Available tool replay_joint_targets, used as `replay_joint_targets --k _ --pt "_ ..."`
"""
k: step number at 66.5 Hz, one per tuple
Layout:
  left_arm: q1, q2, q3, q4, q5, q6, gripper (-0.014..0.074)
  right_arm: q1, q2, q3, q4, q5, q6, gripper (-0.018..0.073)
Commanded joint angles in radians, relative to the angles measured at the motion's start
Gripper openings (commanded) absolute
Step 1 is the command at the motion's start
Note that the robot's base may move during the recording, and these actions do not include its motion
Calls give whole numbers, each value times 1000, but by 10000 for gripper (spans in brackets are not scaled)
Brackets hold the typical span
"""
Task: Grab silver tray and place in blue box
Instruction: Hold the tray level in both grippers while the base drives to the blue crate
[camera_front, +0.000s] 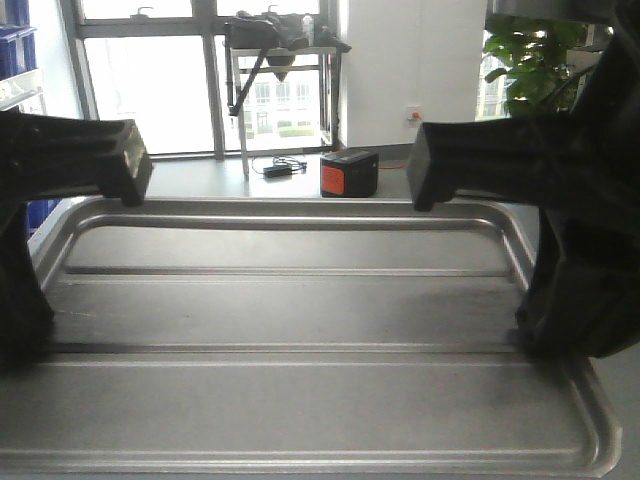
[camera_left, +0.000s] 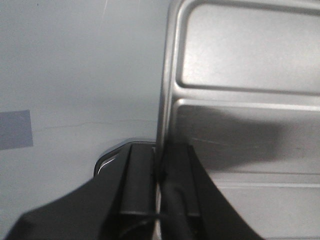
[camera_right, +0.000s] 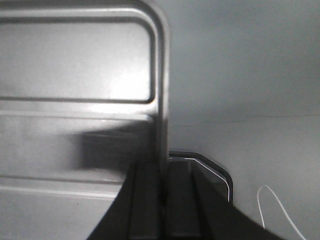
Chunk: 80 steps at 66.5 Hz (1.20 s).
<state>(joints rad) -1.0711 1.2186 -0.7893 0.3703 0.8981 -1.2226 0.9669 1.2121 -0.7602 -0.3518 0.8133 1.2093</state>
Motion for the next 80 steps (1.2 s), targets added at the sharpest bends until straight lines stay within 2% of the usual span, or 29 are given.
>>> replay_joint_targets --k 1,80 --pt "2 -28 -33 24 -15 -4 -15 1 -26 -24 -29 -24 -1 53" --pt "2 -28 -33 24 -15 -4 -15 1 -26 -24 -29 -24 -1 53"
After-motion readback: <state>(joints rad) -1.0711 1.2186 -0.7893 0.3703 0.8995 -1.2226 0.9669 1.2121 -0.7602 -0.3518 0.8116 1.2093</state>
